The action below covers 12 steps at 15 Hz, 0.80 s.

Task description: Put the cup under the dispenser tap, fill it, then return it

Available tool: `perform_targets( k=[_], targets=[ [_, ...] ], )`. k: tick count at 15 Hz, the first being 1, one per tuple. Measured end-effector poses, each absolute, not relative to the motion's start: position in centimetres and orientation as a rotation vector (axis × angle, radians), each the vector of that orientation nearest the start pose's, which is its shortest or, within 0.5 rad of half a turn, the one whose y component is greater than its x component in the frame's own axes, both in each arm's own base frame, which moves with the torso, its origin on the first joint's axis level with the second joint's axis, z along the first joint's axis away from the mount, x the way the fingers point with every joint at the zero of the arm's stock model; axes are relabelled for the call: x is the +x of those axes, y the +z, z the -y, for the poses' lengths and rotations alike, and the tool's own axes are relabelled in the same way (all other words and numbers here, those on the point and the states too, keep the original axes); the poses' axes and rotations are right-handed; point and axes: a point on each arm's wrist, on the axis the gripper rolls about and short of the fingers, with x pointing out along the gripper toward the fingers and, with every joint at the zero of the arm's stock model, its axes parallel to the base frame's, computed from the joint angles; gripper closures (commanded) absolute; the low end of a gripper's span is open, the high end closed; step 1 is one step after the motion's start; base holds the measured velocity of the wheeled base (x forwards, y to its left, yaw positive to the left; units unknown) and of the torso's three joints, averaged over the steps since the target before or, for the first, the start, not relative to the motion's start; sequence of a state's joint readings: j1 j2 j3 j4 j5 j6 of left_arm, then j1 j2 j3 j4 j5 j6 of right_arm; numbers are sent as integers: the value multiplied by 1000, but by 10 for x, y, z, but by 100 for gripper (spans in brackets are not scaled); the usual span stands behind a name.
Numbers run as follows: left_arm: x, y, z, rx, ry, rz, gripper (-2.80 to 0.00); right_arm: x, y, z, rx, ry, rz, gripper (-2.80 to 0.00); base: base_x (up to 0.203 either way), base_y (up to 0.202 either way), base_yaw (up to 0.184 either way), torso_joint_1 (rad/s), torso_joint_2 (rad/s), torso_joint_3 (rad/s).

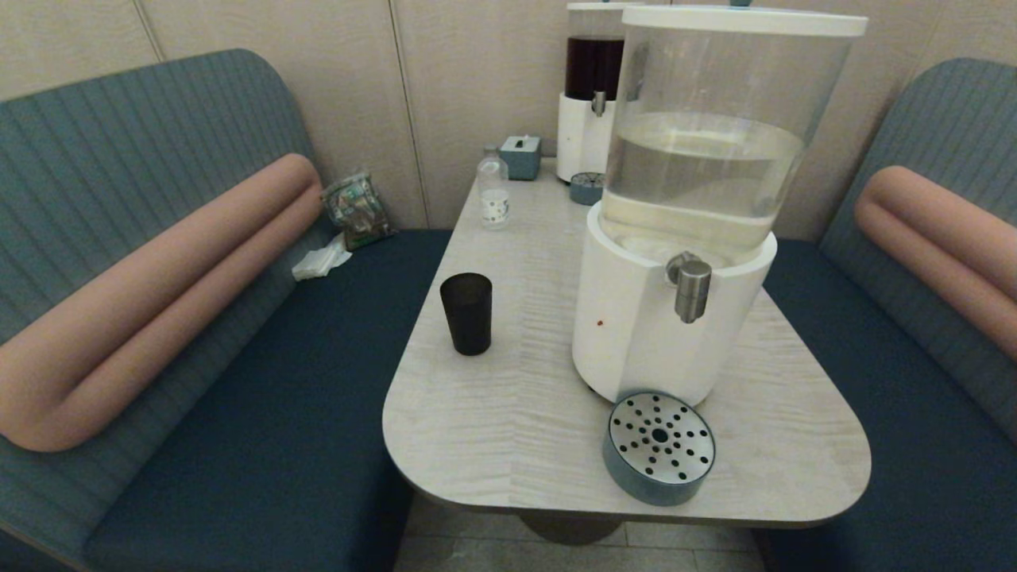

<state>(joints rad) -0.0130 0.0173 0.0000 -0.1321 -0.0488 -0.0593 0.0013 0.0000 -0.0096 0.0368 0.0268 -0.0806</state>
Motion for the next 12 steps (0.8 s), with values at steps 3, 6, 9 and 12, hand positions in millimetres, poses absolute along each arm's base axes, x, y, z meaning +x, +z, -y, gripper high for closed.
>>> perform_targets(
  k=[3,6,9,12],
  targets=[
    [-23,76,-1,-38,4,0,0,-24,74,-1,-80,29,-26,0,0,0,0,0,0,0],
    [-23,77,0,-57,-4,9,0,-24,74,-1,-80,29,-26,0,0,0,0,0,0,0],
    [-23,77,0,-57,-2,10,0,-24,74,-1,-80,29,-26,0,0,0,0,0,0,0],
    [-23,76,-1,-68,0,8,0,-24,74,-1,-80,29,-26,0,0,0,0,0,0,0]
  ],
)
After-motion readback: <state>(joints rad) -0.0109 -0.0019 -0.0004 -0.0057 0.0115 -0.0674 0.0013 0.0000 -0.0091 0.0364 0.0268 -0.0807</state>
